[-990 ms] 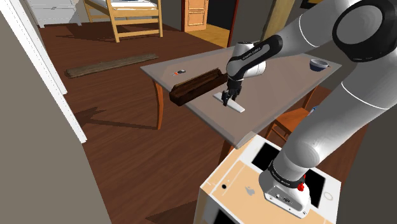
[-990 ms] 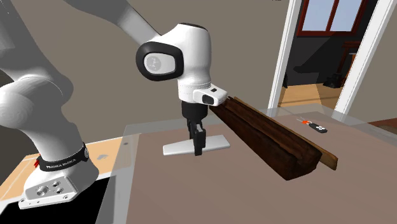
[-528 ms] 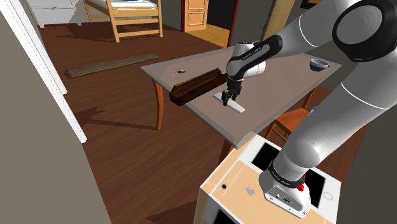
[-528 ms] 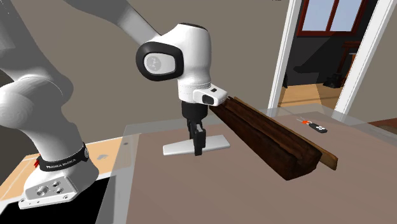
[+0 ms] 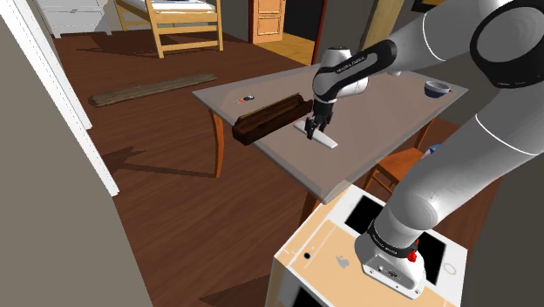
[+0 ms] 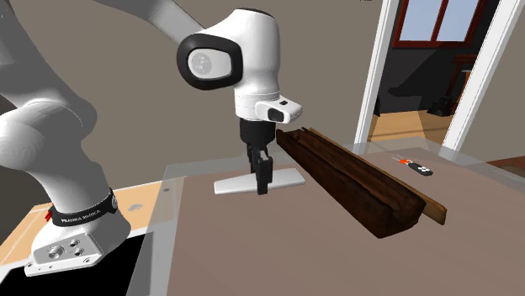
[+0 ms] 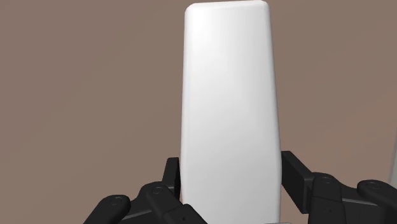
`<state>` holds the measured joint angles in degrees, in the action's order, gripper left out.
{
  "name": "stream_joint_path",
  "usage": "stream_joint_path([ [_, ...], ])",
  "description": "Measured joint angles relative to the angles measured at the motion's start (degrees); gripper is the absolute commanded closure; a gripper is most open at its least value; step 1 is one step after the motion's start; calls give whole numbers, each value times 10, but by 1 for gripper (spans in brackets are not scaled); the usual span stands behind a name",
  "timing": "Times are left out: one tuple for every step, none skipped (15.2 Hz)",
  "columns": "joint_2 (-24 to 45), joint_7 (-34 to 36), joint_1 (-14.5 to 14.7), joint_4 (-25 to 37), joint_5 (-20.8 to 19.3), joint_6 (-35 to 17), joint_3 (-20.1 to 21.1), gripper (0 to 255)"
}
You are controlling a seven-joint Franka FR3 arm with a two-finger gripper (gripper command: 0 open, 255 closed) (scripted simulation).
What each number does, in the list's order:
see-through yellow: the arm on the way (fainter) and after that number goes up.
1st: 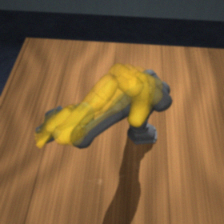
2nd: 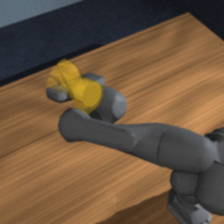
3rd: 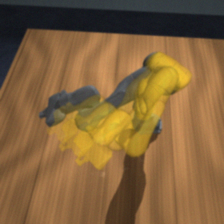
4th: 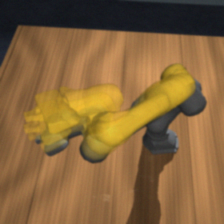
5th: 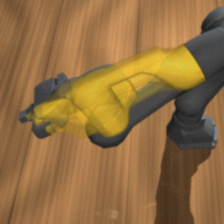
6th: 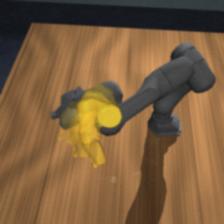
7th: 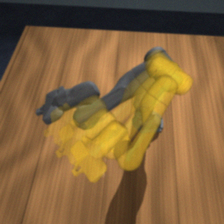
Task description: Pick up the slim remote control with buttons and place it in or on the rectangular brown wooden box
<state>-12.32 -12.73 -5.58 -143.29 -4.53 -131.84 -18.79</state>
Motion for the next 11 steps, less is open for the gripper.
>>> stream_joint_path([
  [-6, 2, 0, 3, -2, 9, 1, 255],
  [-11, 3, 0, 6, -3, 17, 2, 255],
  [-16, 4, -1, 11, -4, 26, 3, 255],
  [-22, 5, -1, 16, -5, 37, 4, 255],
  [-26, 6, -1, 18, -6, 43, 5, 255],
  [-28, 6, -2, 23, -7, 51, 5, 255],
  [-33, 7, -2, 28, -7, 60, 6, 255],
  [-38, 7, -3, 32, -8, 68, 6, 255],
  [-42, 9, -2, 37, -9, 77, 8, 255],
  [-47, 9, -3, 41, -10, 87, 9, 255],
  [-49, 9, -3, 46, -10, 94, 9, 255],
])
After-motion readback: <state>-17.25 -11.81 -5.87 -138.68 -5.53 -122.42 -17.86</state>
